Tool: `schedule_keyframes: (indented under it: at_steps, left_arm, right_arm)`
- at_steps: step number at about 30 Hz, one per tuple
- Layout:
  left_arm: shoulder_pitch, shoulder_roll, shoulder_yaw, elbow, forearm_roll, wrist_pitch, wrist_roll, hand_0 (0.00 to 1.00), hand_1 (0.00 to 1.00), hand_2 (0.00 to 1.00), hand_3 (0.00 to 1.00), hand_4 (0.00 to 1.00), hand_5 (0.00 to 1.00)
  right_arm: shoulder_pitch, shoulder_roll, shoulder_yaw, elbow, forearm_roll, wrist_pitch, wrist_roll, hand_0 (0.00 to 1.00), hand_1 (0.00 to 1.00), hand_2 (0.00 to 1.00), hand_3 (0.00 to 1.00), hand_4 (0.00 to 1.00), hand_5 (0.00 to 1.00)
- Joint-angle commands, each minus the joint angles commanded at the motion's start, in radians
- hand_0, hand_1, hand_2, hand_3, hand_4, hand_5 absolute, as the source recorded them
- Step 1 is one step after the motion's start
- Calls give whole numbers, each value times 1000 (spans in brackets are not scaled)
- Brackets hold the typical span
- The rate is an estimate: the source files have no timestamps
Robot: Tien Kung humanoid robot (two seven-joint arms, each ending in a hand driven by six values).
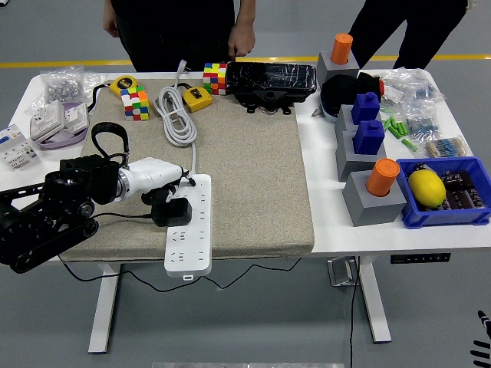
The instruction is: Pick up the plug,place it near the board,insert it into the board,press the button
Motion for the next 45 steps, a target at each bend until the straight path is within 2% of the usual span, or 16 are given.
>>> schedule_keyframes:
  at_steps: [7,15,26,31,36,37,40,45]
  left_arm:
    - [-4,-4,-8,-1,8,3,-1,119,2,93,779,342,2]
    - [5,-5,-81,-4,37,6,0,119,2,93,779,344,2]
    - [59,-21,-338,-21,128,19,3,119,2,93,780,347,2]
    - [111,-39,-470,-51,167,42,-3,119,2,93,779,345,2]
    - [201,-91,-648,-94,190,100,-36,121,2,95,775,348,2]
    - [227,-107,-692,-101,185,119,-50,121,2,95,775,348,2]
    - [276,-130,-786,-106,157,159,-83,121,2,95,775,348,2]
    - [329,-162,-893,-98,87,208,-121,140,2,106,774,341,2]
  right_arm:
    - [2,-1,-2,0,3,0,0,858,752,704,763,998,998]
    - [3,-1,-6,0,7,1,0,857,753,704,763,998,998]
    - [3,0,-2,0,2,1,0,855,752,704,763,998,998]
    - [-2,3,4,0,-2,1,-1,856,752,704,763,998,998]
    - [-6,9,7,0,-4,1,-1,856,752,704,763,998,998]
    - [-8,11,9,0,-5,1,0,856,752,704,763,998,998]
    - [-6,12,6,0,-3,2,1,856,752,704,763,998,998]
    - [-3,12,3,0,3,2,2,856,752,705,763,998,998]
